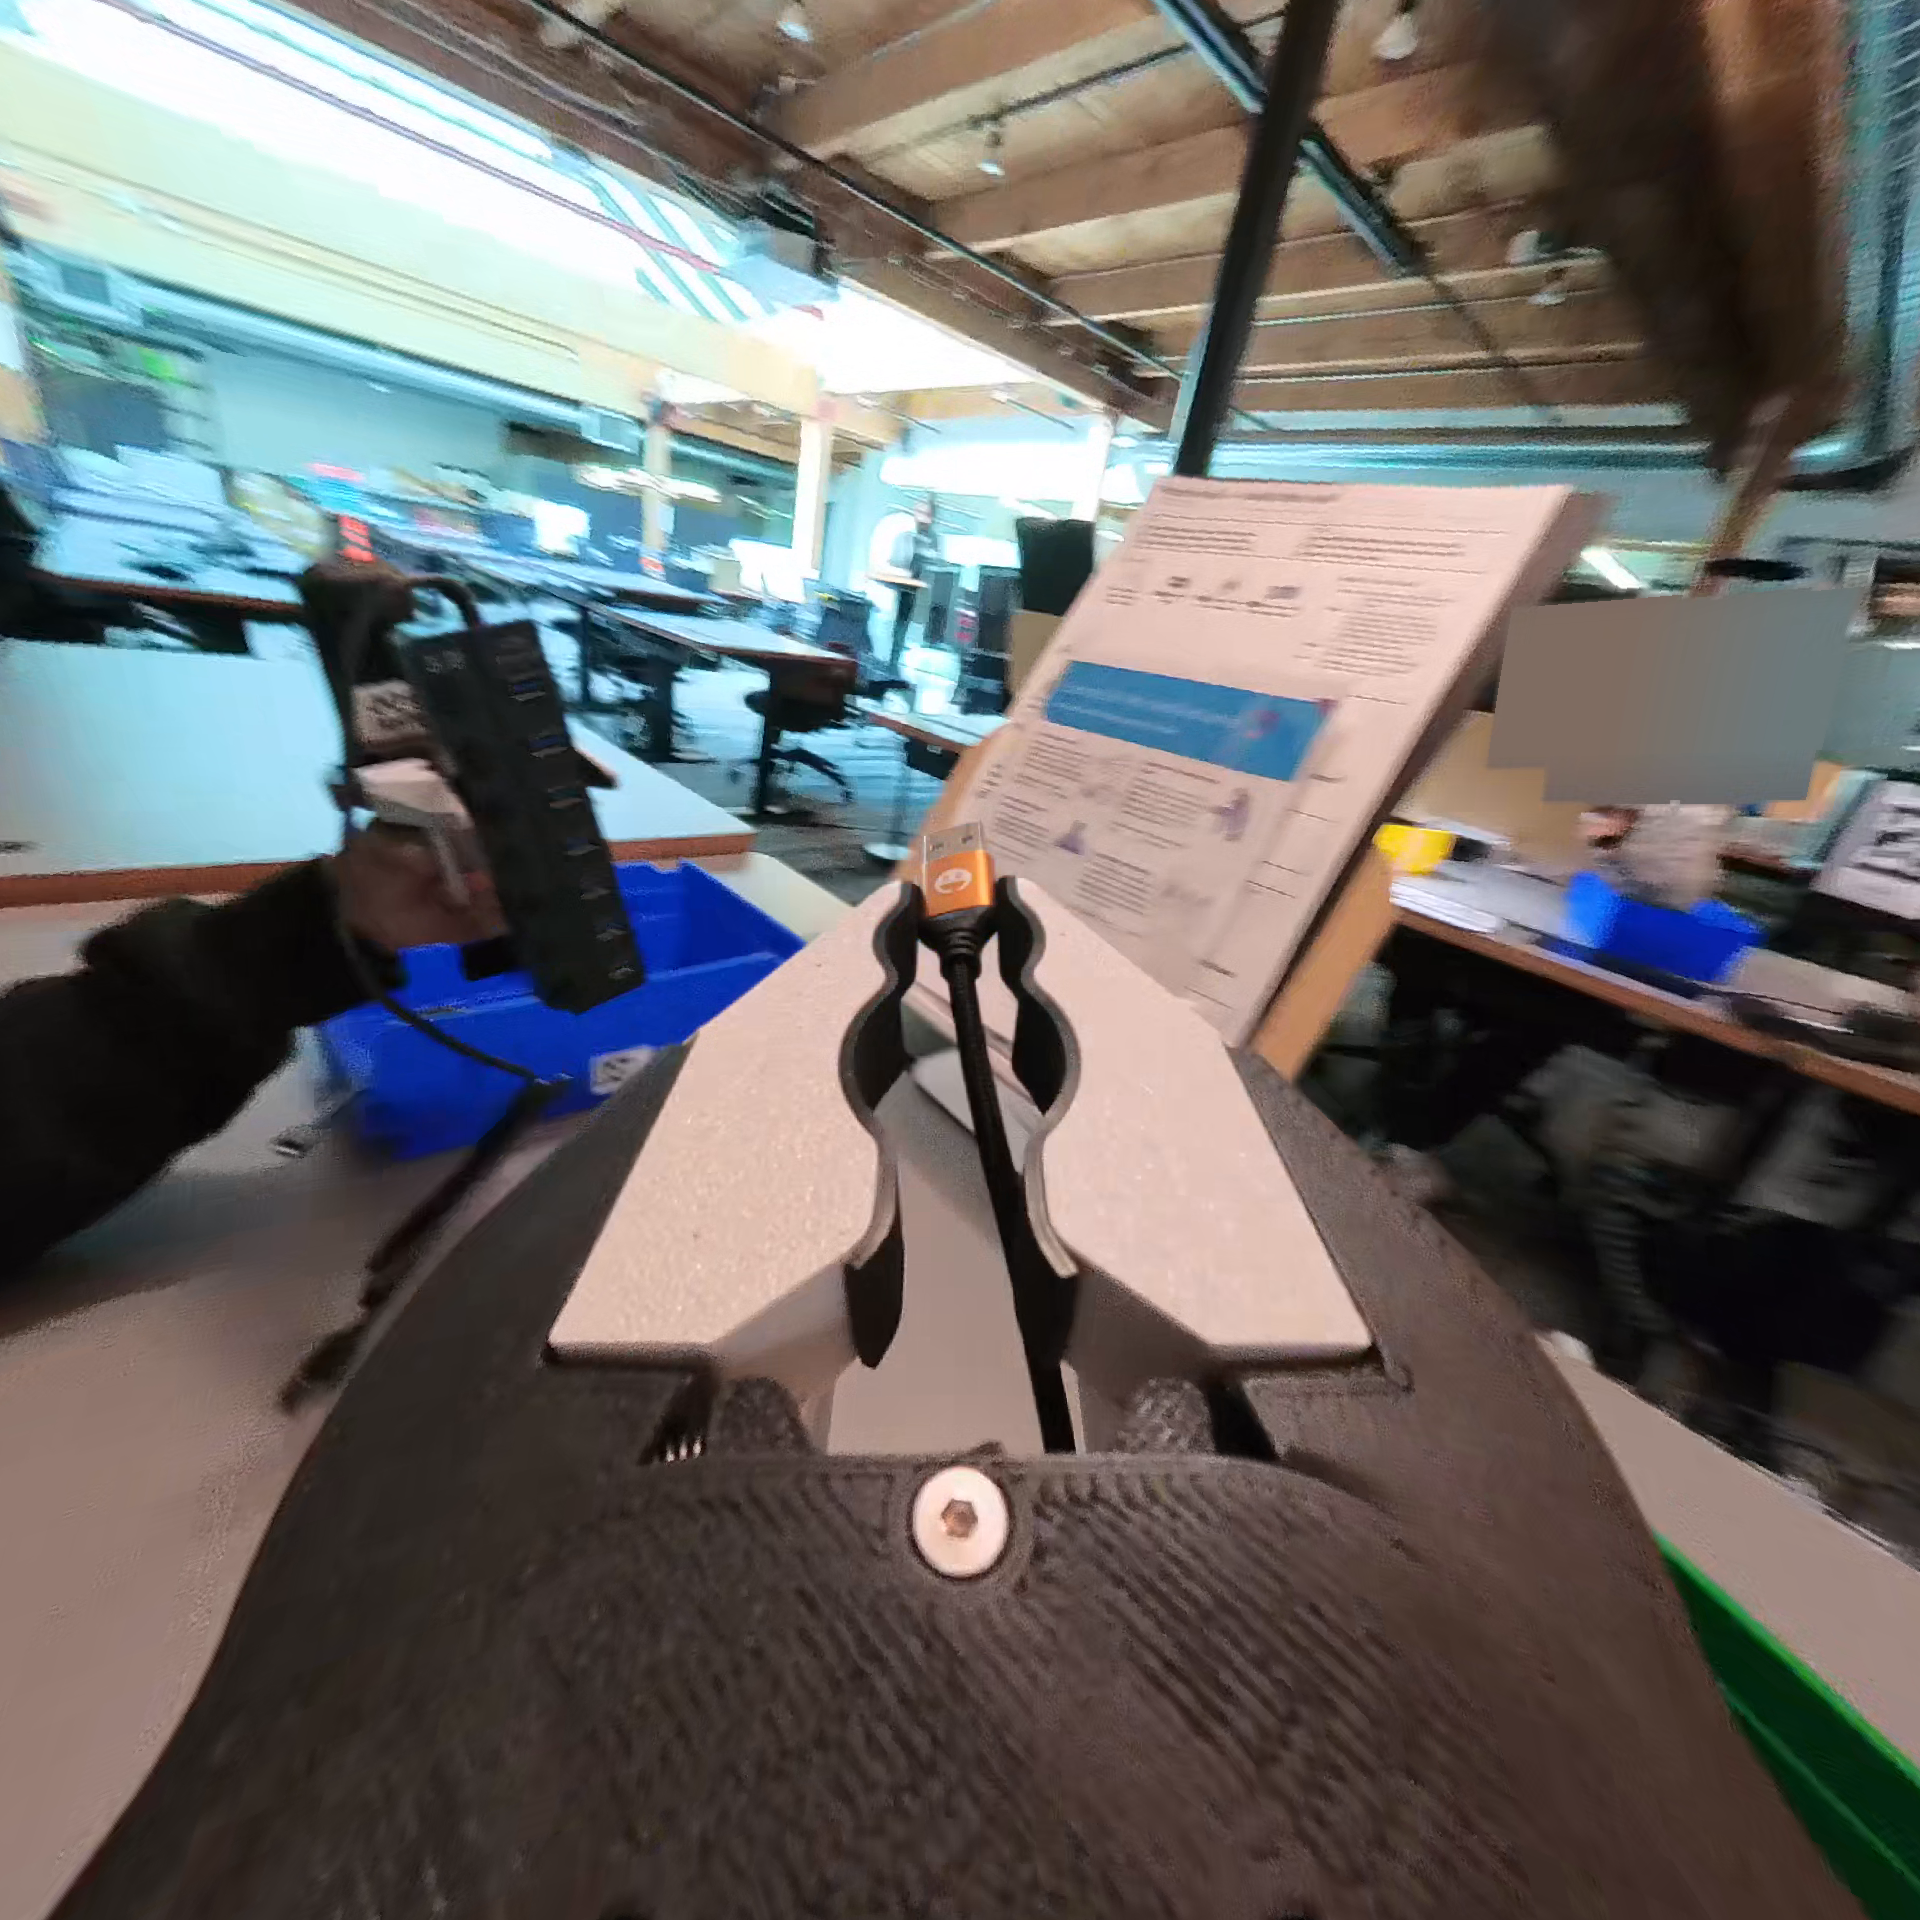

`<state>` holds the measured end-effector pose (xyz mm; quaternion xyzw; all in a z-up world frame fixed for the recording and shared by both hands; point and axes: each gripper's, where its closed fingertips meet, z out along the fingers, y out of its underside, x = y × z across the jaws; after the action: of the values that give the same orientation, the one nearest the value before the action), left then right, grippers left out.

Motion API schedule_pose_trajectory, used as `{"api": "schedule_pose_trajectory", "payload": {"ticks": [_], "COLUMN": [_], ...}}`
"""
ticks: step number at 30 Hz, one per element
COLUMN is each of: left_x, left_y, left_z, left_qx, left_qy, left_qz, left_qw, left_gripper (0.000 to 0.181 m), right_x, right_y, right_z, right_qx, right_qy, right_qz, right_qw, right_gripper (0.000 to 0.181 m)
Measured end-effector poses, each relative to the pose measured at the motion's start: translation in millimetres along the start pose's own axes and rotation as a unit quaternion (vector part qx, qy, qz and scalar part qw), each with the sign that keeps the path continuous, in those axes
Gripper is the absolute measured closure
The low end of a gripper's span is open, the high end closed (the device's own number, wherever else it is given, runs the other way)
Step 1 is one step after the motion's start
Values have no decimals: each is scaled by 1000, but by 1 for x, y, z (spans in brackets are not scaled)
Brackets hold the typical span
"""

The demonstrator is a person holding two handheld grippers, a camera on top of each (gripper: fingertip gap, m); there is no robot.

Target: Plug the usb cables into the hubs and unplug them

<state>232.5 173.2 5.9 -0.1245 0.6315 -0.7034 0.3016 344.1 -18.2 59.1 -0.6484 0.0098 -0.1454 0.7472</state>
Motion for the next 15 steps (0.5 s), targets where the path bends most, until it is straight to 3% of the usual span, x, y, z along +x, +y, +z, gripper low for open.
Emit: {"api": "schedule_pose_trajectory", "payload": {"ticks": [4,10,12,15], "left_x": [6,7,7,8], "left_y": [7,7,7,9], "left_z": [10,10,10,12], "left_qx": [-20,-24,-19,-21], "left_qy": [11,12,12,18], "left_qz": [0,0,-4,-6], "left_qw": [1000,1000,1000,1000], "left_gripper": [128,128,128,128], "right_x": [48,89,96,123], "right_y": [15,-11,-1,23], "right_z": [-34,-84,-86,-100], "right_qx": [-42,72,55,10], "right_qy": [120,223,229,311], "right_qz": [-34,15,35,44], "right_qw": [991,972,971,949], "right_gripper": [168,168,168,168]}}
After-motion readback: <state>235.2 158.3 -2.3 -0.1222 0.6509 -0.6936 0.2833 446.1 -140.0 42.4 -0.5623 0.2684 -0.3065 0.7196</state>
